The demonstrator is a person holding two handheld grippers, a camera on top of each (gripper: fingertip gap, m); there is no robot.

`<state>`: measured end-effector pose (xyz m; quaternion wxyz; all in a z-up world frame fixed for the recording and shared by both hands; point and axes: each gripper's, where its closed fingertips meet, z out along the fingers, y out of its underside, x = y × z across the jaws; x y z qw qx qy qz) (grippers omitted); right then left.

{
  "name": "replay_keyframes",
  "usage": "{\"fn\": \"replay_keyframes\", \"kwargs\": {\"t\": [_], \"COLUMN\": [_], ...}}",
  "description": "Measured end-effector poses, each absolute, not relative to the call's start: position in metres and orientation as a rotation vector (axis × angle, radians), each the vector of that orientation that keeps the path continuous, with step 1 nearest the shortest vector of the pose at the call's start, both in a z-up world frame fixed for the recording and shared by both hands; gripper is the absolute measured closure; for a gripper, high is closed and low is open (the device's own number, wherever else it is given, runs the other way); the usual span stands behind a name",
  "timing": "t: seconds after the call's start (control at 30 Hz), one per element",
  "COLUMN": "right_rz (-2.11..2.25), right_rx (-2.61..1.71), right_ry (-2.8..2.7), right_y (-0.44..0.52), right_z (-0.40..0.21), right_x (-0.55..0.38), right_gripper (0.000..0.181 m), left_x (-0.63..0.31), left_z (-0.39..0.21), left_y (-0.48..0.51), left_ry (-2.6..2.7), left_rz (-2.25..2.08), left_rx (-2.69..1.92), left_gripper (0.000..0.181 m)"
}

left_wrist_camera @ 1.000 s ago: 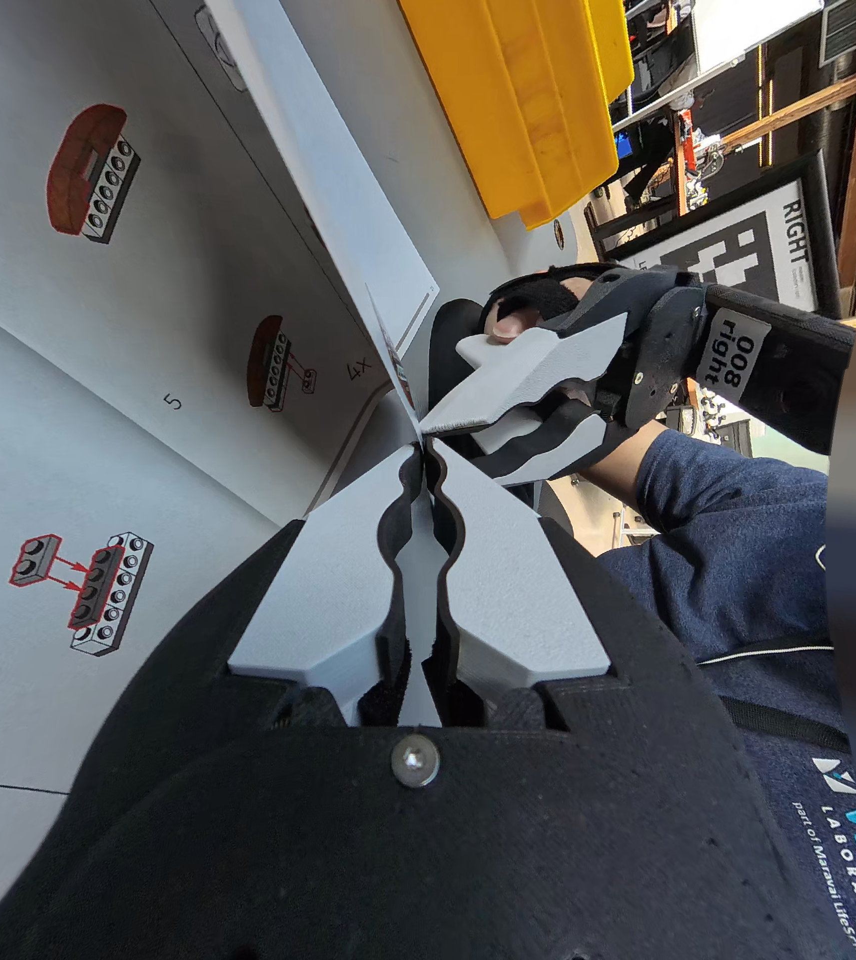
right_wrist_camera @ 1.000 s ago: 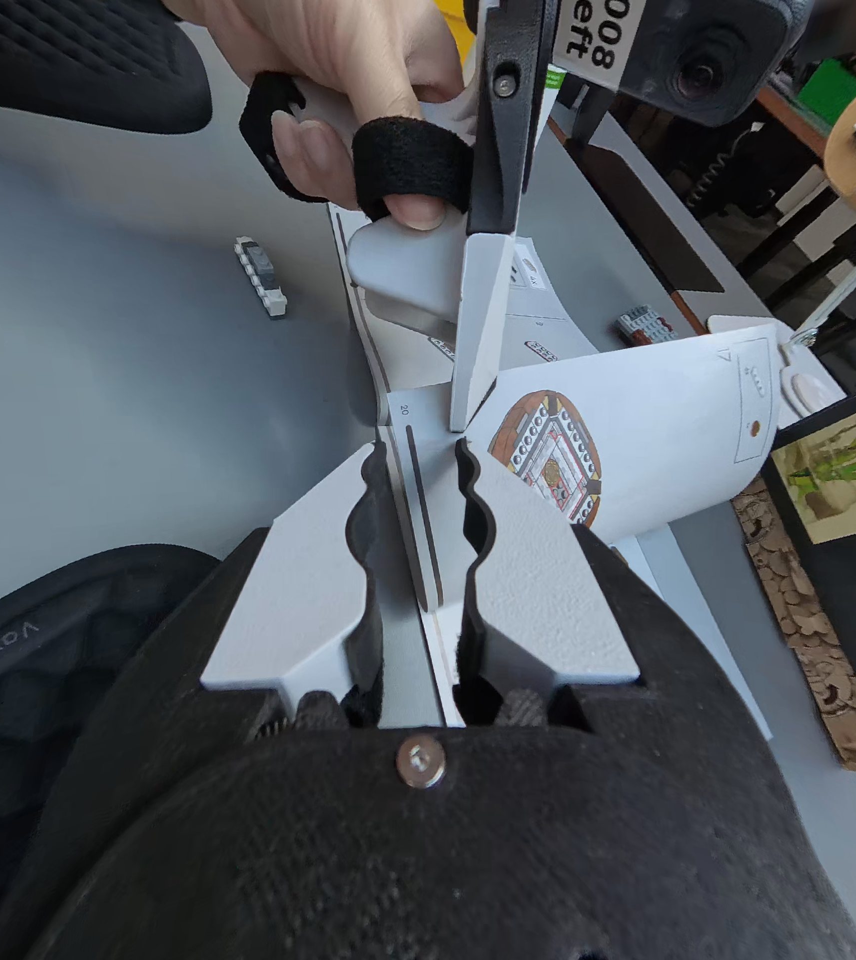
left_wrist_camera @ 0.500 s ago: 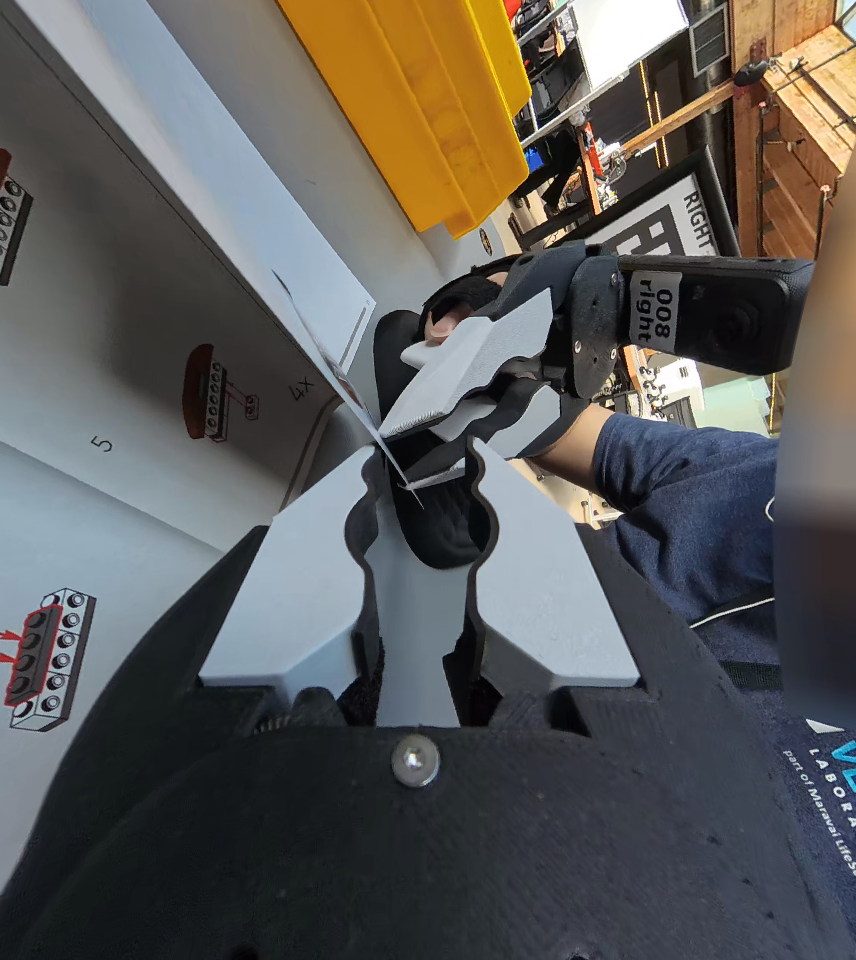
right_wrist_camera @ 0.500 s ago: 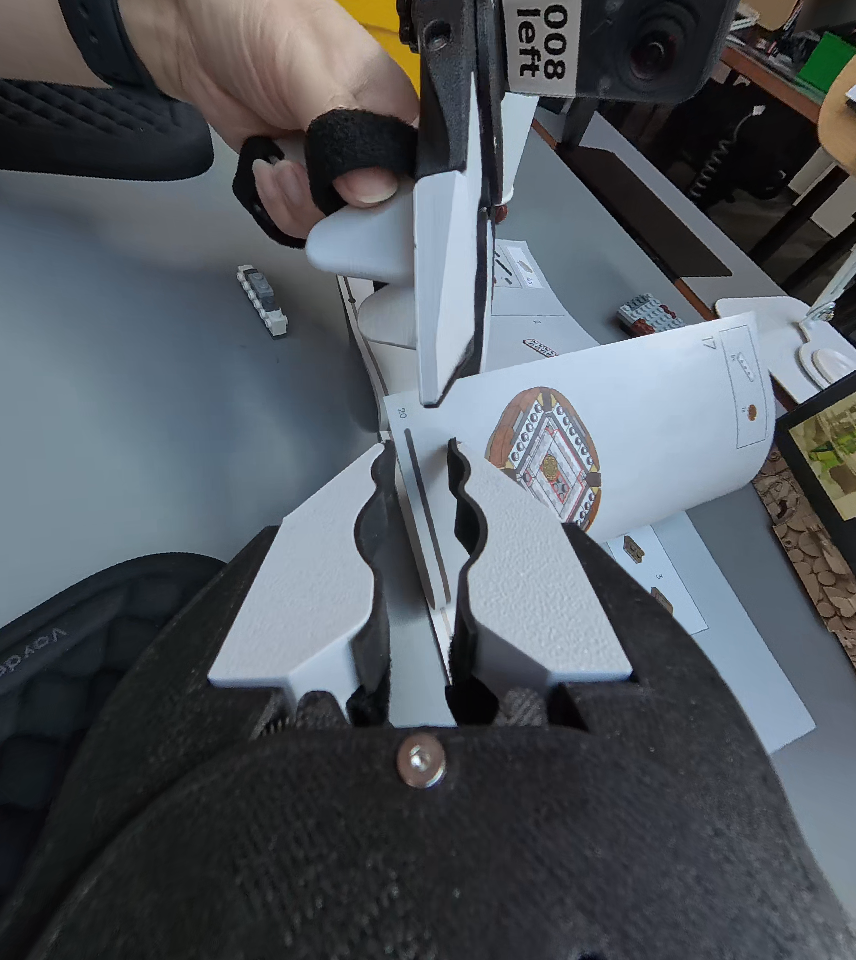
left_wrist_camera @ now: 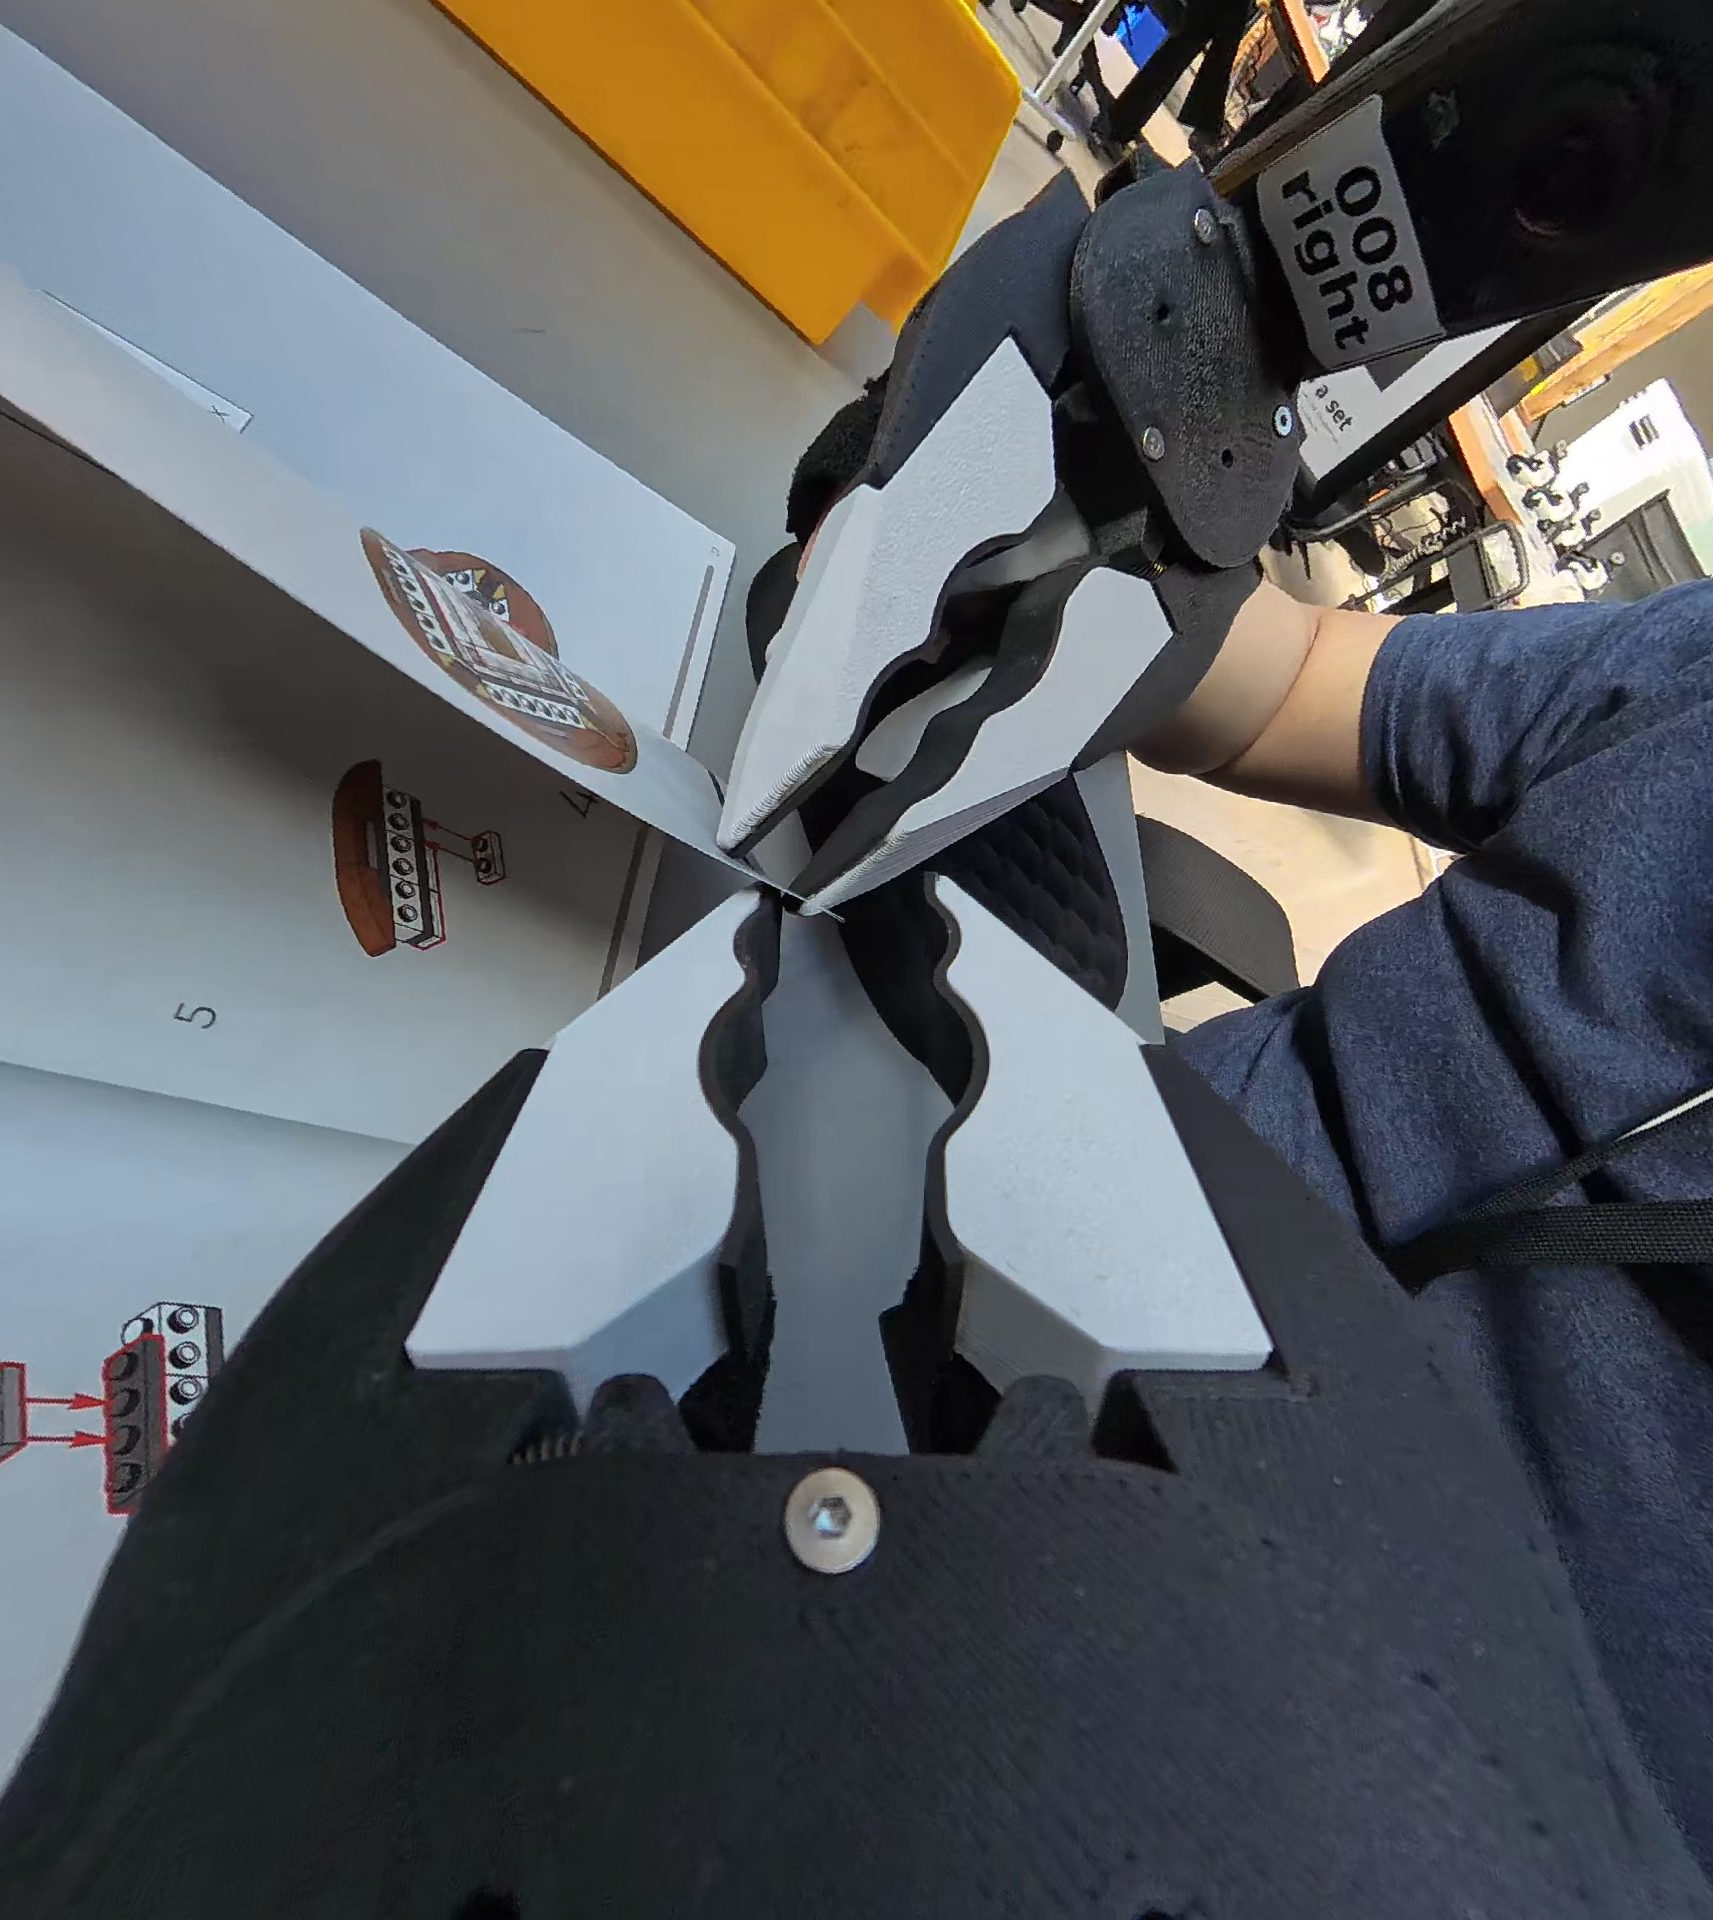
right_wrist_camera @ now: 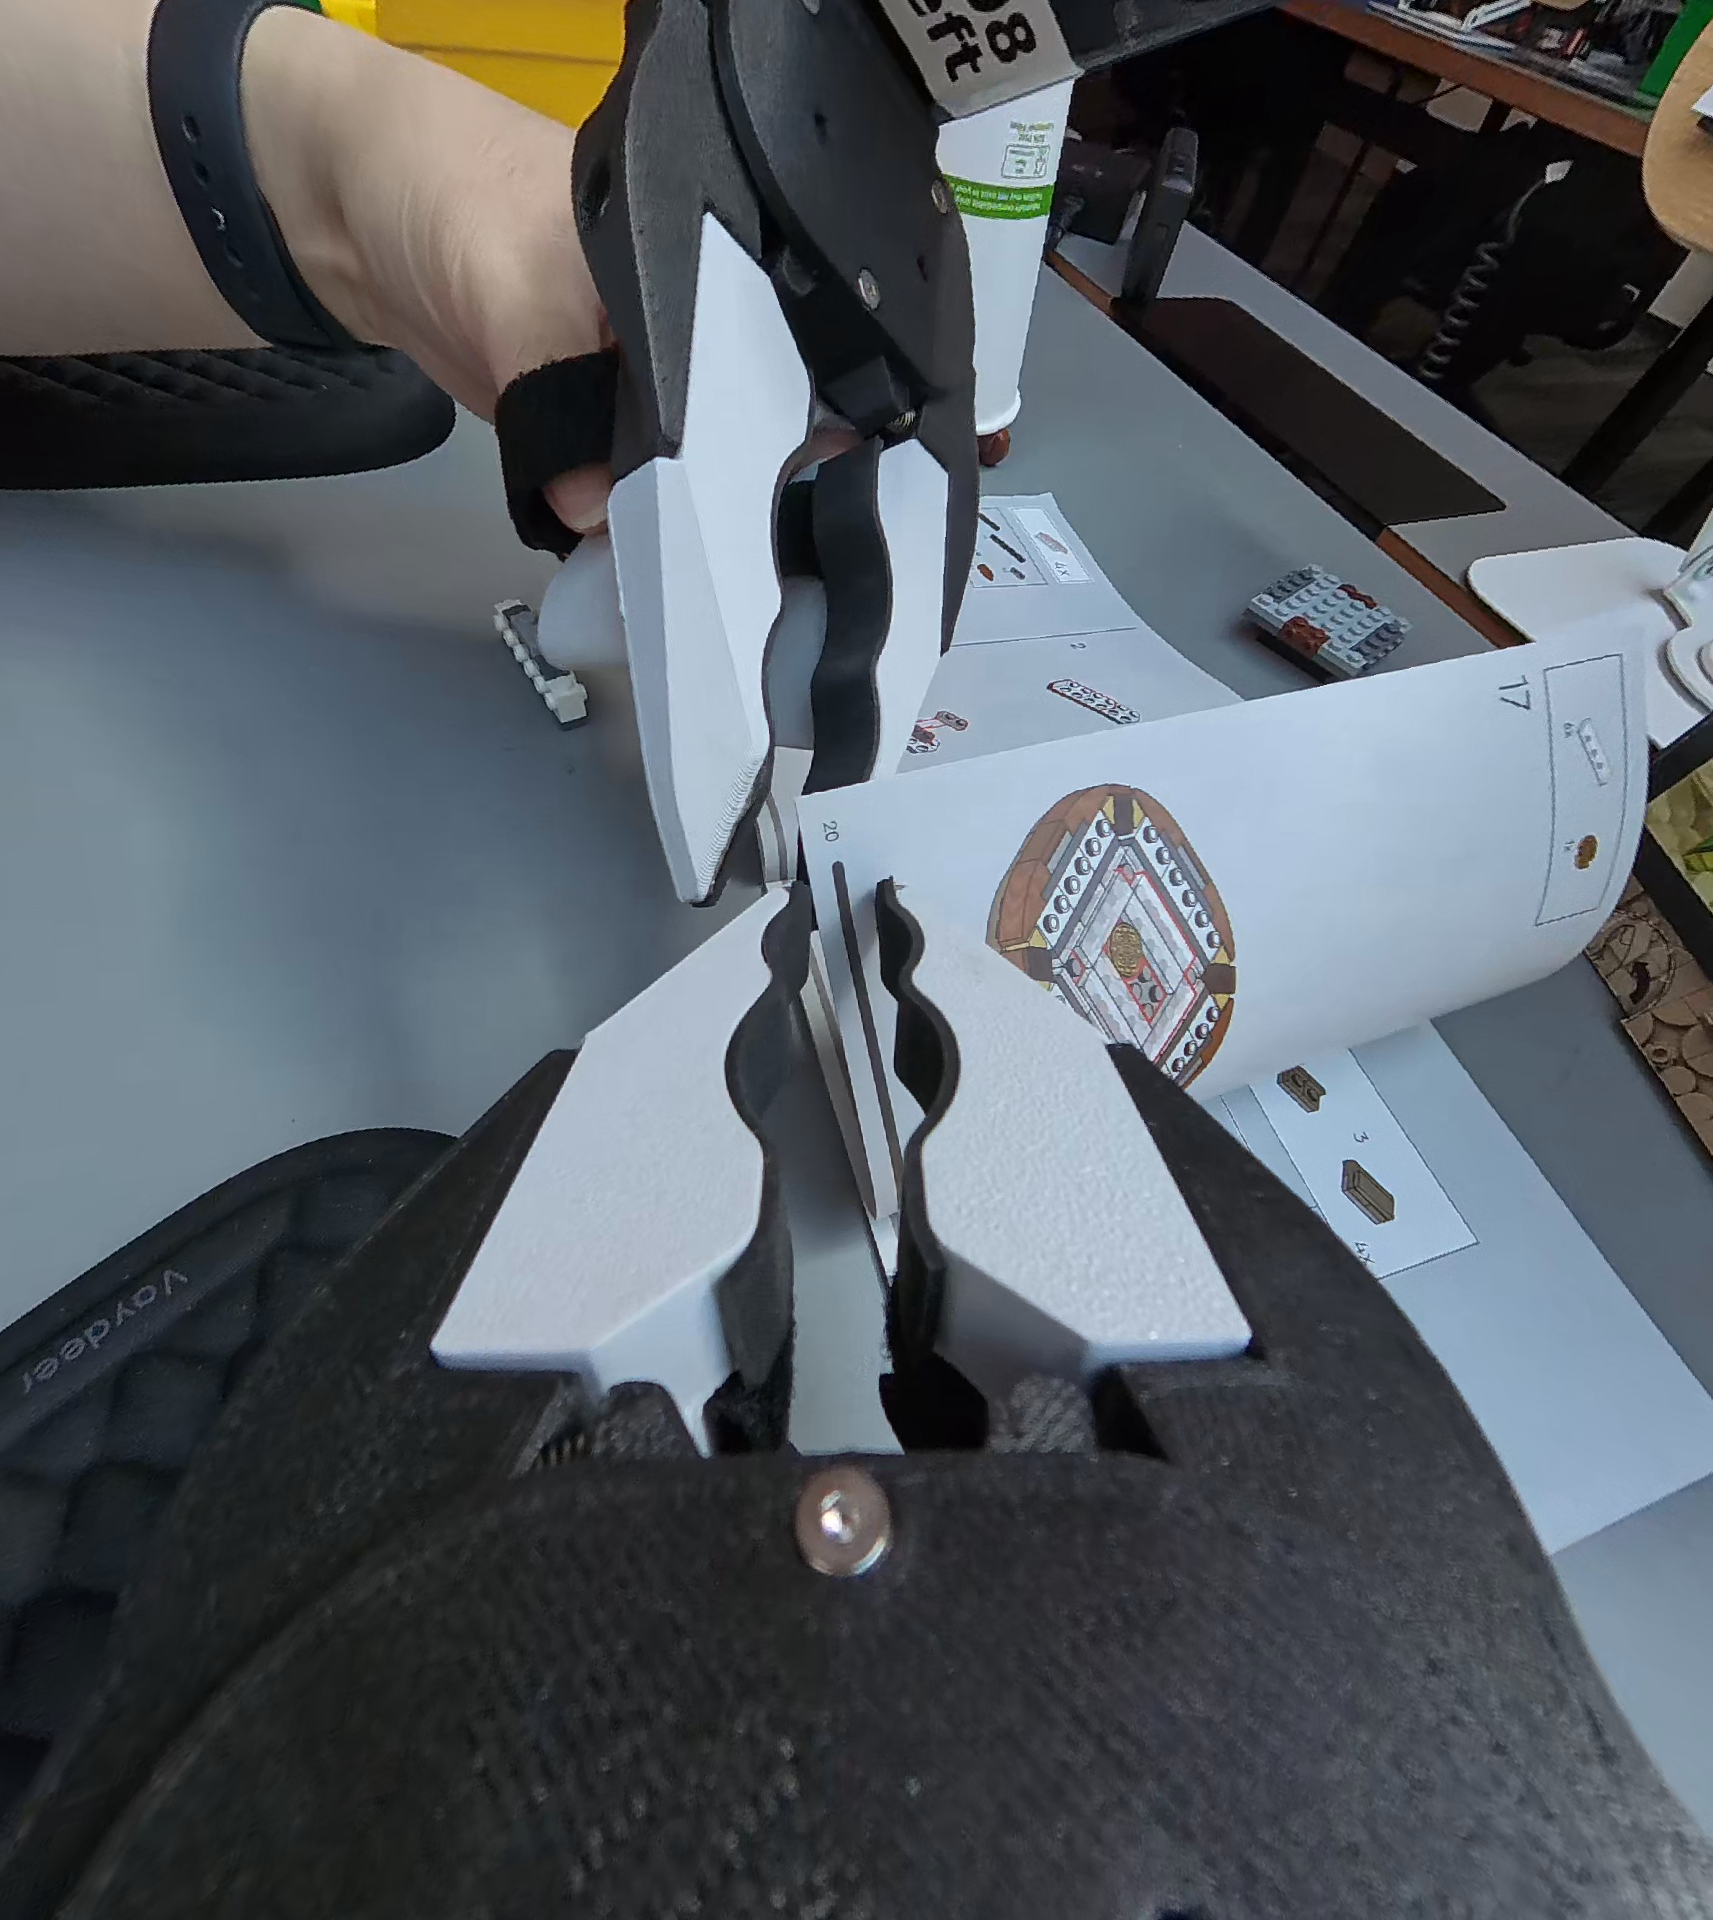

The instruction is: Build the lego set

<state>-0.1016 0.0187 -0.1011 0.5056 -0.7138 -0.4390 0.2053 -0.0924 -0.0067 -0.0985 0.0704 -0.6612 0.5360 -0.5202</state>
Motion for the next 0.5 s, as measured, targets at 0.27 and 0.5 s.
{"fn": "replay_keyframes", "kwargs": {"t": [0.27,0.5], "right_rz": [0.519,0.59], "right_rx": [-1.724,-1.737], "right_ry": [-1.074,-1.038], "right_y": [0.0158,0.0162], "right_z": [-0.1016,-0.0988], "right_x": [-0.1031,-0.1004], "right_gripper": [0.173,0.174], "left_x": [-0.0929,-0.0896], "left_z": [-0.1001,-0.099], "left_y": [-0.0071,-0.0041], "left_ry": [1.64,1.622], "left_rz": [-1.543,-1.554], "left_rx": [-1.988,-1.996], "left_gripper": [0.16,0.166]}}
